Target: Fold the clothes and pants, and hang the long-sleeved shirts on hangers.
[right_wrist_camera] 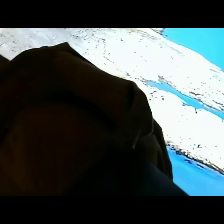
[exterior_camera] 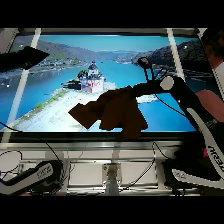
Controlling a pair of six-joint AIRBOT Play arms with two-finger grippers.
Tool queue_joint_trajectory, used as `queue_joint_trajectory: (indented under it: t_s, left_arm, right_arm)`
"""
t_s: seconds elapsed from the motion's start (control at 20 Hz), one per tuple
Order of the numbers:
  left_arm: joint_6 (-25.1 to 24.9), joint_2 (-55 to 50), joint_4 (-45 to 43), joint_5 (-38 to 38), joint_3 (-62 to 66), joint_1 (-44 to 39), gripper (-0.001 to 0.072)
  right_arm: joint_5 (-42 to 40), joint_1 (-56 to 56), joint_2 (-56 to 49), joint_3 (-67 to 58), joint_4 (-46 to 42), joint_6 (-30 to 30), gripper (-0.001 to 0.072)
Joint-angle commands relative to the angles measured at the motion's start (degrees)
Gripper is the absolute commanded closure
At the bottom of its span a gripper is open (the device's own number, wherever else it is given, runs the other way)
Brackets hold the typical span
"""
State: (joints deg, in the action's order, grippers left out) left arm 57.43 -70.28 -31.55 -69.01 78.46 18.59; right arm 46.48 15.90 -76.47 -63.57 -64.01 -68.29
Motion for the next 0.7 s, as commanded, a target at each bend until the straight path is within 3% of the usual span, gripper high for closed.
queue_joint_trajectory:
  t_s: [0.0, 0.05, 0.1, 0.2, 0.4, 0.55, 0.65]
  left_arm:
    - [-0.02, -2.14, -1.51, -1.77, -0.07, -2.25, 0.0007]
    - [-0.02, -3.19, -1.51, -2.49, -0.07, -3.30, 0.0007]
    - [-0.02, -4.26, -1.53, -3.19, -0.07, -4.39, 0.0007]
    - [-0.02, -6.67, -2.86, -3.80, -0.07, -7.04, 0.0007]
    - [-0.07, -10.56, -4.46, -3.74, -0.07, -11.41, 0.0006]
    - [-0.07, -12.26, -4.46, -3.74, -0.07, -12.68, 0.0006]
    - [-0.07, -12.92, -4.46, -3.74, -0.07, -12.81, 0.0007]
  right_arm:
    - [-8.35, -2.99, 0.04, 2.73, 0.11, -1.77, 0.0695]
    - [-9.25, -3.65, 0.04, 2.73, 0.13, -1.79, 0.0690]
    - [-9.81, -4.44, 0.04, 2.73, 0.11, -2.10, 0.0611]
    - [-9.92, -6.38, 0.04, 2.73, -0.50, -6.51, 0.0349]
    - [-3.67, -9.09, 0.76, 2.71, -0.76, -6.75, 0.0324]
    - [7.19, -6.58, 0.96, 2.19, -0.76, 1.40, 0.0316]
    - [9.27, -2.56, 0.96, 2.19, -0.83, 0.96, -0.0001]
